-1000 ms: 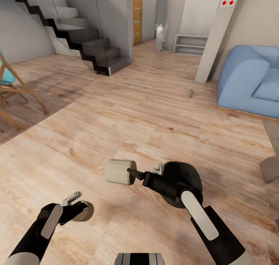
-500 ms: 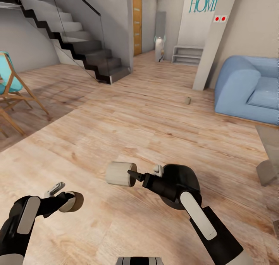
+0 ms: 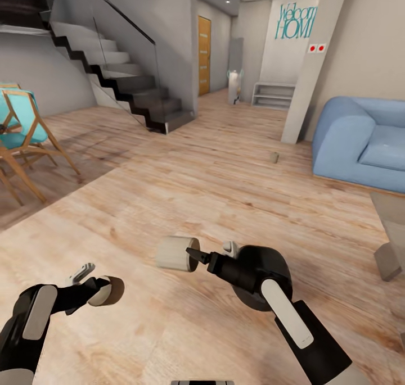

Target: Place each of the two pumpkins and all three candles from the living room inside a cabinet in the living room (use any cabinet), then make sure every cabinet is closed, and position the cauldron so it is next to a table in the living room.

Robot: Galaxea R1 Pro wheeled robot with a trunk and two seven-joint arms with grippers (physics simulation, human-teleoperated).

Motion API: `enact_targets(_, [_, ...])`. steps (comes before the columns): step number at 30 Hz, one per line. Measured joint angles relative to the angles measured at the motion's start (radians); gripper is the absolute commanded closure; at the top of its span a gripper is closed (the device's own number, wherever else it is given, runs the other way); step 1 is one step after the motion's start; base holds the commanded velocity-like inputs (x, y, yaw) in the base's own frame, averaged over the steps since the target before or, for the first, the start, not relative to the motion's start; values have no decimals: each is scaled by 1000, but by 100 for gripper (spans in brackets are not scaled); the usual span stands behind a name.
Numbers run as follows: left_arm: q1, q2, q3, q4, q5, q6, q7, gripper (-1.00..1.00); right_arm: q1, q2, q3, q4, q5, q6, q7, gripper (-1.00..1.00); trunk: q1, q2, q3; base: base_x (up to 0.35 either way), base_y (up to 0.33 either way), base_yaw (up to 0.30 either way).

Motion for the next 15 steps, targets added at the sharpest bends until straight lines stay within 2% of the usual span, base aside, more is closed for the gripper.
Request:
enact_targets(7, [0, 0, -1, 0, -3, 0, 0, 100, 0, 1, 0, 2, -1, -1, 1, 100, -3, 2, 33, -300, 0, 242])
enact_targets(15, [0, 0, -1, 0, -3, 0, 0, 100, 0, 1, 0, 3, 1, -1, 1, 100, -7, 4, 71, -42, 0, 246])
